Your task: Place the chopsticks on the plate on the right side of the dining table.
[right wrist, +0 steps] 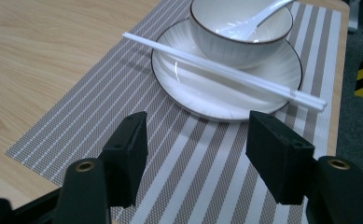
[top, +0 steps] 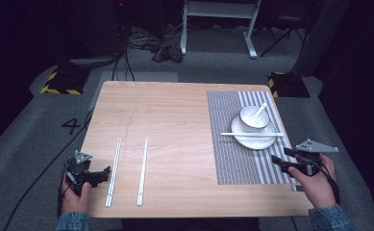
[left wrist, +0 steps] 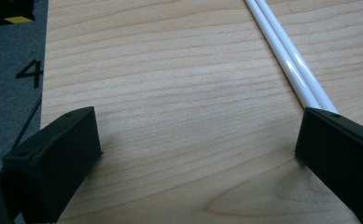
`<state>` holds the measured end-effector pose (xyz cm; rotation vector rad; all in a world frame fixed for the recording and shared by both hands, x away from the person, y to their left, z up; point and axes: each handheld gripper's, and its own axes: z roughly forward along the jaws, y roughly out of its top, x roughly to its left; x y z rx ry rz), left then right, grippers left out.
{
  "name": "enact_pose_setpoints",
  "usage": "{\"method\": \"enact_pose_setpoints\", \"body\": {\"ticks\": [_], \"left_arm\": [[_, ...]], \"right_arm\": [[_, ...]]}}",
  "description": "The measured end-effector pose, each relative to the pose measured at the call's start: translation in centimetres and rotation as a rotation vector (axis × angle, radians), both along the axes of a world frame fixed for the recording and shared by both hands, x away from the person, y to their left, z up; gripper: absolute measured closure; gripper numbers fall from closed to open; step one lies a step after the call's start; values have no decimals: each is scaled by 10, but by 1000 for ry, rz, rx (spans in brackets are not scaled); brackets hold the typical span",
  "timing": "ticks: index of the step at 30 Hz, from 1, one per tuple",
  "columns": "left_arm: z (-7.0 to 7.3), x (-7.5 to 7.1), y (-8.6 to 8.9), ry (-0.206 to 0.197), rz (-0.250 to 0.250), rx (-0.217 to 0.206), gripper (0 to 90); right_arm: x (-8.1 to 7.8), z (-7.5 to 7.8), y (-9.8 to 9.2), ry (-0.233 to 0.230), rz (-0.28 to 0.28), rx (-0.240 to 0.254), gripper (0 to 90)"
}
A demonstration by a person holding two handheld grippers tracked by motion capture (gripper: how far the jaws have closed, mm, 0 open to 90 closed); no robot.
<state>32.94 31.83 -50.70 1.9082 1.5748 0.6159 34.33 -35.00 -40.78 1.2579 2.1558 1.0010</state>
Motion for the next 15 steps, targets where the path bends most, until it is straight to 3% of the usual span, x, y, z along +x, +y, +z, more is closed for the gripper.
{"method": "enact_pose_setpoints", "body": {"ticks": [5, 10, 15], "left_arm": [[0, 0, 0, 0, 1, 0, 0], [0, 0, 0, 0, 0, 0, 0], [0, 0, 0, 0, 1, 0, 0]], "right_arm": [[-5, -15, -10, 23, -33, -4, 382], [-11, -30, -15, 25, -46, -58, 351], [-15, -46, -20, 14, -67, -22, 318]]}}
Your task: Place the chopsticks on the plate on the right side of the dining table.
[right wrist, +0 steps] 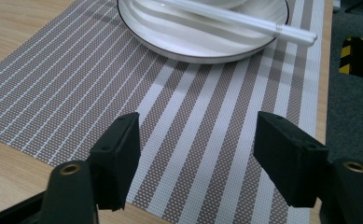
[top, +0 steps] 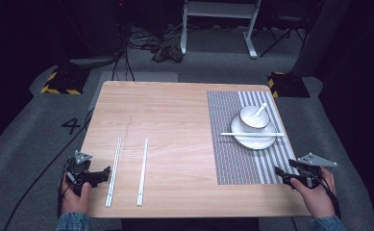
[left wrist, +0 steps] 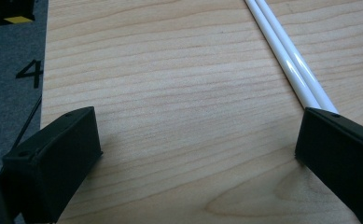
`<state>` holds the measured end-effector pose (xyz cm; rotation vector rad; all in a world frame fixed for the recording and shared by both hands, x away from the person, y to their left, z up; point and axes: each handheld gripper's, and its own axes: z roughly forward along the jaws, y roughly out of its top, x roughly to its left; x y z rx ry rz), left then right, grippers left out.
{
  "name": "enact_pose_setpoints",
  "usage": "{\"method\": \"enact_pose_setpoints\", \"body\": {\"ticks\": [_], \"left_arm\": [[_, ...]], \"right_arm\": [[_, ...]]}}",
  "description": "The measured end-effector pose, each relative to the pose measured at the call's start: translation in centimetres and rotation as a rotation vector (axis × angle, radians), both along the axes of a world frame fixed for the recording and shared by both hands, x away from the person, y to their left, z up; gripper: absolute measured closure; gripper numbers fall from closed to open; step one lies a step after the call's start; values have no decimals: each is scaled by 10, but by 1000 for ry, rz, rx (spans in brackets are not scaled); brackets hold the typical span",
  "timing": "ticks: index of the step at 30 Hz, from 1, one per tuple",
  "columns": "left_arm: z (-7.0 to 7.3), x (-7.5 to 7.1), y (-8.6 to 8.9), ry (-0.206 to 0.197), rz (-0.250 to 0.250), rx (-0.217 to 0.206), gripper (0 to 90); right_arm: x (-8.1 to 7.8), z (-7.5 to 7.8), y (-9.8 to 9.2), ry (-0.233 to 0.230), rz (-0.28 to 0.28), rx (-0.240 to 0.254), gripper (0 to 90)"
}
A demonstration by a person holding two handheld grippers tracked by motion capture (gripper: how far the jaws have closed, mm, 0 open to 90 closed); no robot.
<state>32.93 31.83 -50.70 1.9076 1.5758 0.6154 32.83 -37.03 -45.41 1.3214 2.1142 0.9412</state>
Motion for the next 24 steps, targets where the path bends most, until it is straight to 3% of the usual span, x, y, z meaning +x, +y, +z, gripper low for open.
{"method": "enact_pose_setpoints", "body": {"ticks": [7, 12, 20, 22, 24], "left_arm": [[0, 0, 0, 1, -1, 1, 0], [0, 0, 0, 0, 0, 0, 0], [0, 0, 0, 0, 0, 0, 0], [0, 0, 0, 0, -1, 1, 0], [0, 0, 0, 0, 0, 0, 0]], "right_arm": [[-5, -25, -6, -43, -9, 37, 315], [-4, -37, -1, -82, 4, 7, 318], [3, -47, 4, -15, -5, 48, 310], [6, -49, 5, 18, -5, 36, 293], [7, -49, 6, 17, -3, 20, 263]]}}
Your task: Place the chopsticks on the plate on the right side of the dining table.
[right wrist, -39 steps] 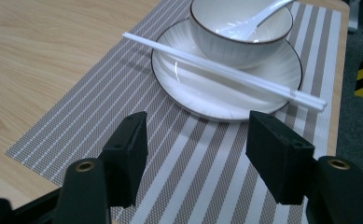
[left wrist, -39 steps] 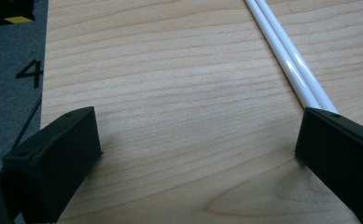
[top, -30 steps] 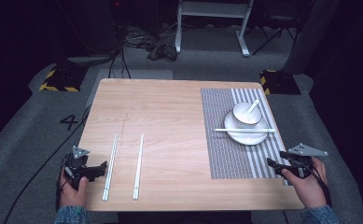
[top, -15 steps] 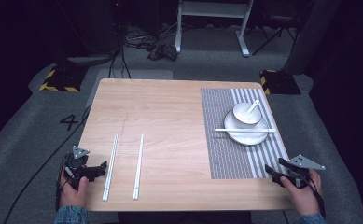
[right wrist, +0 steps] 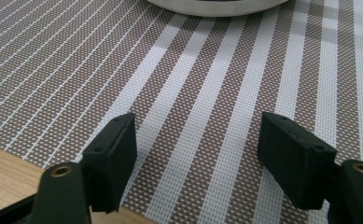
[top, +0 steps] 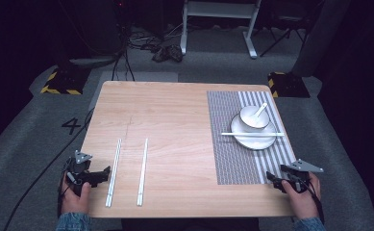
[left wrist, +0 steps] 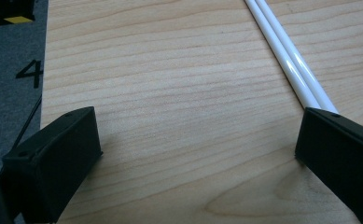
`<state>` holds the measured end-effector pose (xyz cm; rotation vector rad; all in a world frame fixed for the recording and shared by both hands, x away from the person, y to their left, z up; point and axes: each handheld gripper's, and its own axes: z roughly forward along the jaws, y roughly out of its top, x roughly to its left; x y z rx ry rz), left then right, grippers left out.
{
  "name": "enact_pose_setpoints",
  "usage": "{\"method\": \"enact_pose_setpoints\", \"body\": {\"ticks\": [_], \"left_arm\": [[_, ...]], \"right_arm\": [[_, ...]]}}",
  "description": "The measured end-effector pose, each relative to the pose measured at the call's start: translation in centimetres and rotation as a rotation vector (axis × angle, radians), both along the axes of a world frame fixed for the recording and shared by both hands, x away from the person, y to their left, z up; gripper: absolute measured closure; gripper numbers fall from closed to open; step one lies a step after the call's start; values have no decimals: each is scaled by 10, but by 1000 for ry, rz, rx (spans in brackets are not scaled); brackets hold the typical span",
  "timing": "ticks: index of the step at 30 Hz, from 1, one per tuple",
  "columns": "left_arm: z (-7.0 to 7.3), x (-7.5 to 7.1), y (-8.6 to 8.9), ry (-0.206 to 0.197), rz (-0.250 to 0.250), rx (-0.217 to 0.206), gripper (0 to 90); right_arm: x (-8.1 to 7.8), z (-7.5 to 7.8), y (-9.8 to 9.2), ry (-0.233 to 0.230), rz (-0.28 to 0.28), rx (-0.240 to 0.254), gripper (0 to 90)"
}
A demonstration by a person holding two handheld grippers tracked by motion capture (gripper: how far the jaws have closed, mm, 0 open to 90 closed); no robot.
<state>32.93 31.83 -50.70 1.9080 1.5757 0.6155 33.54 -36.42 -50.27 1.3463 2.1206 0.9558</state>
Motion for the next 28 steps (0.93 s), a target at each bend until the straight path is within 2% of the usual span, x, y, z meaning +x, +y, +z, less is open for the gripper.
{"method": "enact_pose_setpoints", "body": {"ticks": [3, 5, 7, 11, 28], "left_arm": [[0, 0, 0, 0, -1, 1, 0], [0, 0, 0, 1, -2, 0, 0], [0, 0, 0, 2, -3, 0, 0], [0, 0, 0, 1, -3, 0, 0], [0, 0, 1, 4, -6, 1, 0]], "right_arm": [[2, 0, -1, 4, -3, 0, 230], [5, -1, -3, 13, -1, -8, 141], [15, -1, -7, 33, 25, -8, 79], [18, -1, -7, 35, 7, -14, 76], [18, -1, -6, 36, 7, -14, 76]]}}
